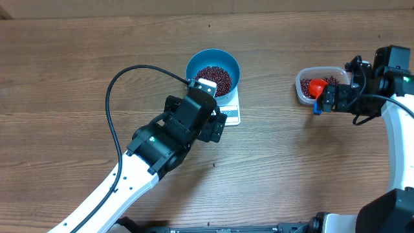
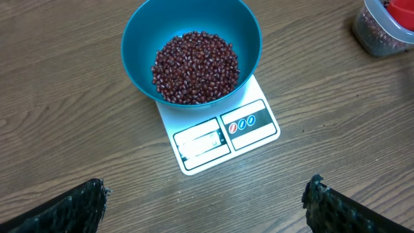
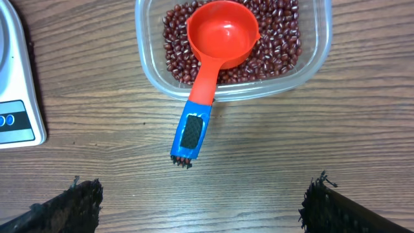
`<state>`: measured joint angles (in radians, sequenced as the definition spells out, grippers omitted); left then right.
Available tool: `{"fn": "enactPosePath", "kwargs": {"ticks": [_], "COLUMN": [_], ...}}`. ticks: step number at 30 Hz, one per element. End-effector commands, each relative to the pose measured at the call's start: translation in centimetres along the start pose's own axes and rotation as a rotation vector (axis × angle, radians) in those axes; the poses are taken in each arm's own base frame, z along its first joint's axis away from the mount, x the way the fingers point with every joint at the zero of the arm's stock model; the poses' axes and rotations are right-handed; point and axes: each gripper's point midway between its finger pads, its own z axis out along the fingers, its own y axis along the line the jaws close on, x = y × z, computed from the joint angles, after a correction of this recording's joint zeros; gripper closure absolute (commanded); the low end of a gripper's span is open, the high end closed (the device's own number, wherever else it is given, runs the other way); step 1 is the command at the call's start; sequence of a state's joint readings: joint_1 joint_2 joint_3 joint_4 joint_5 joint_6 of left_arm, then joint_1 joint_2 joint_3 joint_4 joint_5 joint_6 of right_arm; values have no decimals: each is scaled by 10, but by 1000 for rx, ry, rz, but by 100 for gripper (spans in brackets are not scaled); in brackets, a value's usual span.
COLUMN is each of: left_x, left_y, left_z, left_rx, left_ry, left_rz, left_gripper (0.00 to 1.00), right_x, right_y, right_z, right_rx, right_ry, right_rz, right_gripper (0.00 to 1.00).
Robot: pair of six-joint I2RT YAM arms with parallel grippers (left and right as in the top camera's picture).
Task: Scoop item into bowl and weigh 150g on scale
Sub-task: 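Move the left gripper over the scale display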
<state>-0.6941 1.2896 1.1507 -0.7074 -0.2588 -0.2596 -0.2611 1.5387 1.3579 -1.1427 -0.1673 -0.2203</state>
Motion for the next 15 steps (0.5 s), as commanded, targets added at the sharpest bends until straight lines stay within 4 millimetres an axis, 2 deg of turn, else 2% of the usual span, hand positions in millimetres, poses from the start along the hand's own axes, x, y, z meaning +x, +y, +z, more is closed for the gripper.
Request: {"fn": "enactPosePath", "kwargs": {"ticks": [1,15], "left_x": [-2,-2], "left_y": [2,2], "left_z": [-2,-2], "left_rx": [-8,-8], "left_ry": [-12,-12], "left_rz": [-9,-9], "left_gripper": [0,0], "right_x": [-10,-12], "right_y": [-1,-1], "right_z": [-13,-13], "right_rx": [17,18], "right_ry": [-49,-54], "right_rz": [-20,-22], "right_gripper": [0,0]}}
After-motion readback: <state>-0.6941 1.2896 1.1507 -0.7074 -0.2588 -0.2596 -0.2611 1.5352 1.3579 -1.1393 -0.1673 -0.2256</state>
